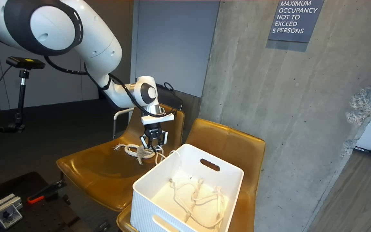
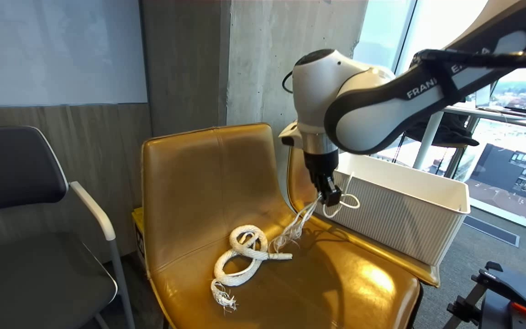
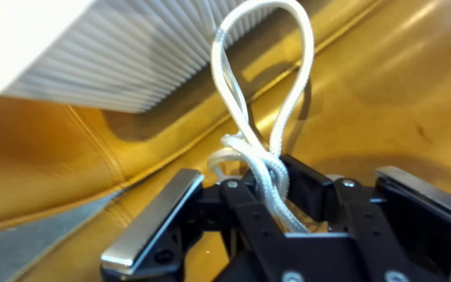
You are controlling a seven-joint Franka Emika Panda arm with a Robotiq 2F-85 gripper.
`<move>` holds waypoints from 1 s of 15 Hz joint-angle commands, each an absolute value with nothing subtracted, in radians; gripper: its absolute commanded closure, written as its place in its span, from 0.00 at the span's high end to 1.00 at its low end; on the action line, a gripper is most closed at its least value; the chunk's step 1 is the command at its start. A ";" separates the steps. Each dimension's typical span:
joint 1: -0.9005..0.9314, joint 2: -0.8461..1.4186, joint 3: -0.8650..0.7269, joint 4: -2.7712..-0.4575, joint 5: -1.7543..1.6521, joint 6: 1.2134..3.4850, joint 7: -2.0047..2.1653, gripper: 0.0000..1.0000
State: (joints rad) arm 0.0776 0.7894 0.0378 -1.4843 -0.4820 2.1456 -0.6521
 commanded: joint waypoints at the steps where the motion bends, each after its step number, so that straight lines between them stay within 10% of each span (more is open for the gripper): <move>1: 0.037 0.643 0.002 -1.529 -0.484 2.089 -0.675 0.04; 15: -0.068 0.466 -0.074 -1.581 -0.492 2.001 -0.670 0.04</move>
State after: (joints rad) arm -0.0373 0.4906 -0.0603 -1.5179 -0.4859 1.9982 -0.6746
